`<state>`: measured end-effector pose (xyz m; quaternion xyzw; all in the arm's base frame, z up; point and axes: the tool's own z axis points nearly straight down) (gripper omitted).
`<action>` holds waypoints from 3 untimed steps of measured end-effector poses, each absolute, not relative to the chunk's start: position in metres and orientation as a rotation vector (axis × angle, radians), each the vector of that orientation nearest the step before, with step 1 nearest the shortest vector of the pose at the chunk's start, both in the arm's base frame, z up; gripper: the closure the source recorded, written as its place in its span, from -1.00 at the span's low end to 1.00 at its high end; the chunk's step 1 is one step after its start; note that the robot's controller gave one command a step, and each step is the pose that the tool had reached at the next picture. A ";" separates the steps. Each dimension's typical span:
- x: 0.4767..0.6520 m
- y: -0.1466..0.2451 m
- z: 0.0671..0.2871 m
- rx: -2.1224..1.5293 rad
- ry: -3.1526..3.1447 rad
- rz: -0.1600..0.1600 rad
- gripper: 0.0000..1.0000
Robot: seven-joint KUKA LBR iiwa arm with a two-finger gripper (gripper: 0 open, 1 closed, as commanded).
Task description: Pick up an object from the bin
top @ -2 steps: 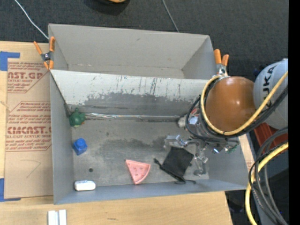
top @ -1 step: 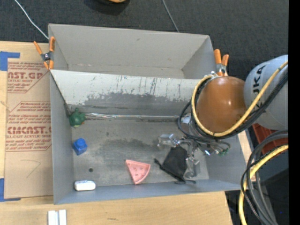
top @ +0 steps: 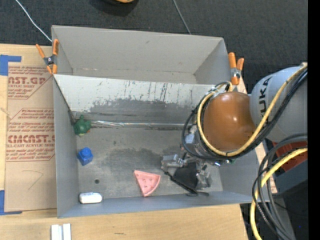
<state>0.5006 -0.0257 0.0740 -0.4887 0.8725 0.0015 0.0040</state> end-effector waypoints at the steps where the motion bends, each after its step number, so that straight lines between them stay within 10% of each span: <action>1: 0.492 -0.030 0.072 -0.916 2.980 -0.001 -1.00; 2: 0.483 -0.044 0.070 -1.404 2.799 0.006 1.00; 3: 0.483 -0.044 0.070 -1.404 2.799 0.006 1.00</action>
Offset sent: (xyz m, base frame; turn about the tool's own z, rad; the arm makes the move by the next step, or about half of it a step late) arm -0.0182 -0.0193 -0.0036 0.0907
